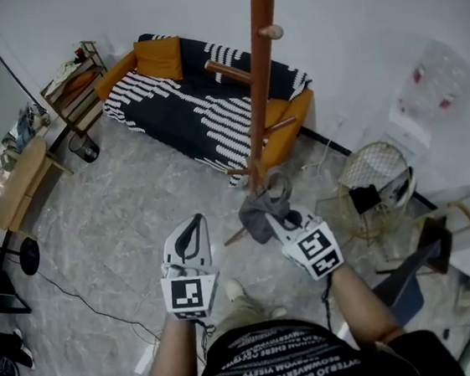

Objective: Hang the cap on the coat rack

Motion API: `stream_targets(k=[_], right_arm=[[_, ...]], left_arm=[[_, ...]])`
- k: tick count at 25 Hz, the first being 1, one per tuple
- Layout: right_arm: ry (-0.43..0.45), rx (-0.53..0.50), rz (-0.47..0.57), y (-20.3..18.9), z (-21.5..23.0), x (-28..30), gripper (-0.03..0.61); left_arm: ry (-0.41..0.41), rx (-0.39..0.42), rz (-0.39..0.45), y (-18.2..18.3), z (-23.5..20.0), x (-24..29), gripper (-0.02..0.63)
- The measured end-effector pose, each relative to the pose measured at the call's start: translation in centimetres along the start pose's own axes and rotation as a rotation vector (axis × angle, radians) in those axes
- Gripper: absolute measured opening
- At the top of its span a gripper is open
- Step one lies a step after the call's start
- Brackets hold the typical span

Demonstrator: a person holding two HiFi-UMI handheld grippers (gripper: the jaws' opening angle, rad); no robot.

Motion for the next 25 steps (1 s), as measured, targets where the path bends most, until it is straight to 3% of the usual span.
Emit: stream_targets(k=[25], right_arm=[[0.022,0.035,-0.121,-3.0,2.7,6.4,0.014]], left_arm=[[0.005,0.002,-0.051,-1.5,-1.1,2.9,0.0]])
Point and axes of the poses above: the fingertips, and each gripper's own axes: x forward along the fingers, z to its right, y out of its top, the point moved 9 cm from there along -x, backward along the fingers, and after that the axes turned 5 degrees about x, right-handed, at the moved point
